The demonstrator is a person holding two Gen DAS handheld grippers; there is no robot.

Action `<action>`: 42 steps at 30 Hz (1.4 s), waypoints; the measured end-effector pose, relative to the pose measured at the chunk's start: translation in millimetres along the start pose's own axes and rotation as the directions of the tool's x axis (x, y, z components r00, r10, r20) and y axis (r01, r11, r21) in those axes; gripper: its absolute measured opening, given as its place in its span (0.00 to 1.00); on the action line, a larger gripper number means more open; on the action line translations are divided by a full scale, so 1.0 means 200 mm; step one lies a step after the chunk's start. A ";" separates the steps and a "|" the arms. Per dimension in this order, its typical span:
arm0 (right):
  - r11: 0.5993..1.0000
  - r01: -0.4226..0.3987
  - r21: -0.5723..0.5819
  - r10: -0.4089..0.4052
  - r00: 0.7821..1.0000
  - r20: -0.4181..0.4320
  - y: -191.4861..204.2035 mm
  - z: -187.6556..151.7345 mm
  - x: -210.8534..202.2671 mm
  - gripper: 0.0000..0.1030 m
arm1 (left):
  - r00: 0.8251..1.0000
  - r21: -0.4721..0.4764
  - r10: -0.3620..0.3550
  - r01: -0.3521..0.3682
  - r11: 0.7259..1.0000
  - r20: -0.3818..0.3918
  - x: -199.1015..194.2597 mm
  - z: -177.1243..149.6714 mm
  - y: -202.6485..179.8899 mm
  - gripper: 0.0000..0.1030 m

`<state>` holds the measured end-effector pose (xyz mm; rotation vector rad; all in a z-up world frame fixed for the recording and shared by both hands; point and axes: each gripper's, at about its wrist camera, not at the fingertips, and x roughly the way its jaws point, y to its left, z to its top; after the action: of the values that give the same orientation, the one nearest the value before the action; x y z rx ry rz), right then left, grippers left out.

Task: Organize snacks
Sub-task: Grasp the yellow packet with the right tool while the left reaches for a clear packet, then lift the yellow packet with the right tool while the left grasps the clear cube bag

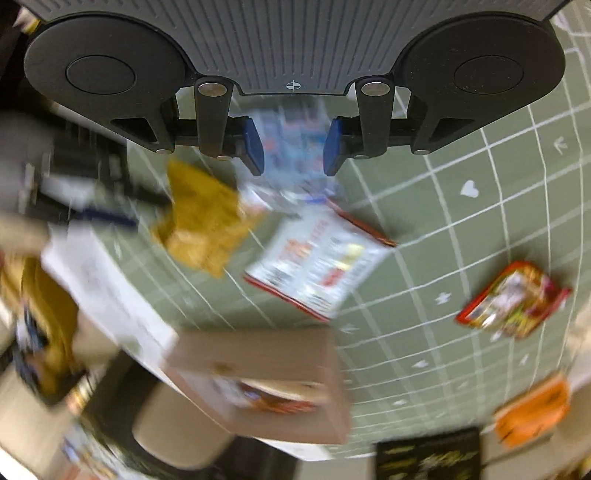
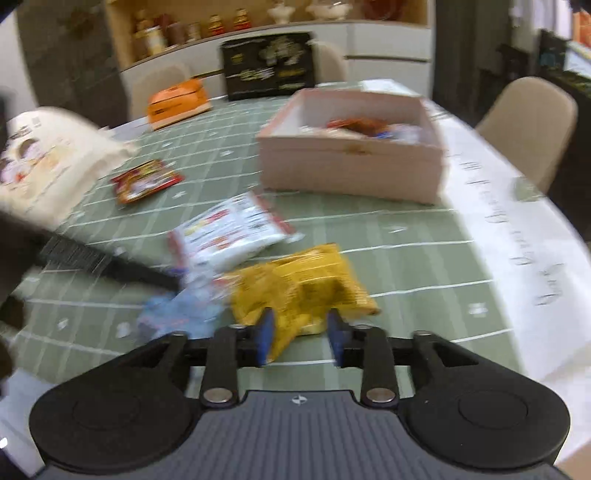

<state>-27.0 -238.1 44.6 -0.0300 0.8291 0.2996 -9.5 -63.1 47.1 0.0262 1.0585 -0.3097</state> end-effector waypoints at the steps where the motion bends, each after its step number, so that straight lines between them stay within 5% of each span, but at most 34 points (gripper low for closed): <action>1: 1.000 0.030 0.007 -0.030 0.999 0.011 -0.02 0.00 -0.01 0.44 | 1.000 0.047 0.017 -0.017 0.999 0.002 0.00 -0.02 -0.04 0.41; 6: 0.991 0.085 0.099 -0.084 0.996 -0.011 -0.13 0.00 0.01 0.45 | 0.990 0.239 0.128 -0.139 0.961 0.059 0.06 -0.09 -0.21 0.49; 11: 0.987 0.118 0.107 -0.116 0.993 -0.034 -0.12 -0.05 0.02 0.54 | 0.976 0.312 0.180 -0.211 0.926 0.124 0.03 -0.16 -0.19 0.56; 14: 0.986 0.126 0.111 -0.120 0.991 -0.059 -0.12 -0.09 0.04 0.54 | 0.984 0.293 0.159 -0.176 0.940 0.084 0.04 -0.17 -0.15 0.59; 18: 0.981 0.129 0.143 -0.121 0.991 -0.062 -0.14 -0.11 0.05 0.58 | 0.995 0.269 0.085 -0.098 0.958 0.058 0.04 -0.17 -0.18 0.82; 24: 0.979 0.129 0.159 -0.120 0.990 -0.068 -0.15 -0.08 0.07 0.62 | 0.986 0.095 0.145 -0.152 0.984 0.076 -0.04 -0.19 -0.02 0.74; 28: 0.979 0.138 0.147 -0.133 0.990 -0.046 -0.12 -0.10 0.07 0.67 | 0.997 -0.028 0.075 -0.074 0.997 0.030 0.02 -0.15 0.05 0.74; 32: 0.979 0.160 0.130 -0.155 0.987 -0.044 -0.08 -0.10 0.09 0.74 | 0.997 0.003 0.077 -0.077 0.997 0.021 0.09 -0.12 -0.01 0.77; 35: 0.978 0.156 0.141 -0.149 0.987 -0.063 -0.09 -0.08 0.08 0.74 | 0.996 0.019 0.087 -0.088 0.996 0.020 0.08 -0.12 -0.01 0.71; 39: 0.978 0.054 0.204 -0.048 0.998 -0.030 -0.12 -0.03 0.04 0.73 | 0.996 -0.005 0.086 -0.086 0.996 0.015 0.07 -0.12 0.02 0.67; 42: 0.989 -0.019 0.145 0.028 0.998 -0.056 -0.06 0.01 0.06 0.73 | 0.995 -0.008 0.099 -0.099 0.995 0.009 0.07 -0.12 0.03 0.67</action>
<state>-14.5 -246.2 36.4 0.1072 0.9074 0.2612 -21.9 -55.8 23.2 0.0702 1.0458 -0.2156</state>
